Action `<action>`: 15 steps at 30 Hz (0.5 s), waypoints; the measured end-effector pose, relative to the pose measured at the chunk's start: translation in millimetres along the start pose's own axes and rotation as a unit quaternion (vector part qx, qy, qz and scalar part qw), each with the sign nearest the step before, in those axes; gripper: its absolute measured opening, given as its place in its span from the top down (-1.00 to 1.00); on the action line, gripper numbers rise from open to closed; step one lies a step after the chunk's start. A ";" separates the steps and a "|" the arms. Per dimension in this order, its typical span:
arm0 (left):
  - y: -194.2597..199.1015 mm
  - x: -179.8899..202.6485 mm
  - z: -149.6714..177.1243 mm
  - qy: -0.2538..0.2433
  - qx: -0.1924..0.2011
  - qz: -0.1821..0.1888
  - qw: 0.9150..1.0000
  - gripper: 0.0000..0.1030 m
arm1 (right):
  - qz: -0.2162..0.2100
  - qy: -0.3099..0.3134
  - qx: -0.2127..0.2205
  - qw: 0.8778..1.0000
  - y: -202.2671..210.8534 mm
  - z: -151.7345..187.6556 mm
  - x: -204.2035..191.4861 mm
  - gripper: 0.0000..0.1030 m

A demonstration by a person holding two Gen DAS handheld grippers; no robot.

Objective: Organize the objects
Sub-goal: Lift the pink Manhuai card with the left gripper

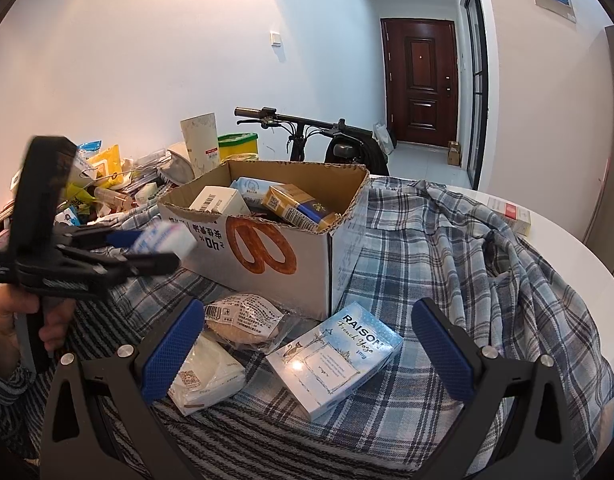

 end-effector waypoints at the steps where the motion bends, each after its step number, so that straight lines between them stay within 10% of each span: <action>1: 5.9 -0.5 -4.3 0.004 0.014 0.007 1.000 -0.52 | 0.000 0.000 0.000 1.000 0.2 0.0 -0.1 -1.00; 7: 43.9 -15.5 -25.9 0.027 0.114 -0.006 0.993 -0.52 | 0.000 0.001 -0.003 1.000 -1.5 -0.2 -0.5 -1.00; 12: 93.8 -21.9 -39.3 0.022 0.245 -0.071 0.967 -0.52 | 0.000 0.006 -0.004 1.000 -2.4 0.1 -2.6 -1.00; 15: 98.1 -23.1 -40.5 0.021 0.259 -0.088 0.962 -0.52 | -0.005 0.019 -0.007 1.000 -3.4 1.1 -8.6 -1.00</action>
Point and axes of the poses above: each gripper's, at about its wrist camera, not at the fingertips, and y roughly against the way its jaws point, x to its right, z to its underside, the point moved 7 cm from there along -y, roughly the way its jaws point, and after that the axes turned 1 degree about z, right-handed, at the moved point
